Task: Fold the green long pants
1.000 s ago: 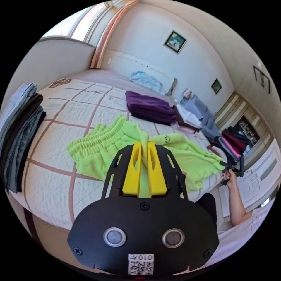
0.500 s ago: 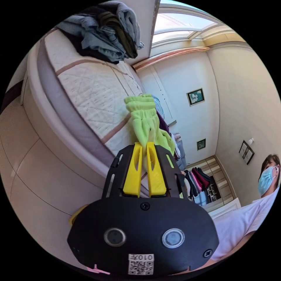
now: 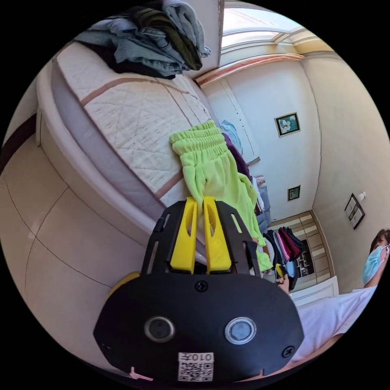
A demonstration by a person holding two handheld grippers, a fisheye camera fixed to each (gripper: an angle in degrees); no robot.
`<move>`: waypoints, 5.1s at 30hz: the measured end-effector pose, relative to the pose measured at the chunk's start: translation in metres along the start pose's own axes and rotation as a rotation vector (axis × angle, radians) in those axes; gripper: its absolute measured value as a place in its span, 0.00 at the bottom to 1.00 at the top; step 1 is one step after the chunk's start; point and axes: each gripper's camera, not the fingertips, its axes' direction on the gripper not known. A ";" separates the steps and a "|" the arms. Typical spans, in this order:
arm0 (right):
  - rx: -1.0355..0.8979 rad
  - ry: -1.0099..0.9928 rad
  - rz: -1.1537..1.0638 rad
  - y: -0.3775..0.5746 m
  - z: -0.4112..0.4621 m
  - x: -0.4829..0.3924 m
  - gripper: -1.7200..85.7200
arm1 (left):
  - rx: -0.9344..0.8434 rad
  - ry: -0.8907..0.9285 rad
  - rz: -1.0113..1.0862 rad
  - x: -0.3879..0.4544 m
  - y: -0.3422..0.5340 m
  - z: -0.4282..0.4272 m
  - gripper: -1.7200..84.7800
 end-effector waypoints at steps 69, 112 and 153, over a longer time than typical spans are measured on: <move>-0.236 0.180 -0.131 -0.047 0.140 0.100 0.09 | -0.204 -0.557 0.691 0.197 0.062 0.324 0.09; -0.341 -0.126 -0.868 0.016 0.250 -0.079 0.15 | -0.306 -0.371 0.821 0.213 -0.193 0.323 0.16; -0.573 0.498 -1.048 -0.104 0.445 -0.156 0.07 | -0.580 -0.695 1.145 0.337 -0.279 0.455 0.02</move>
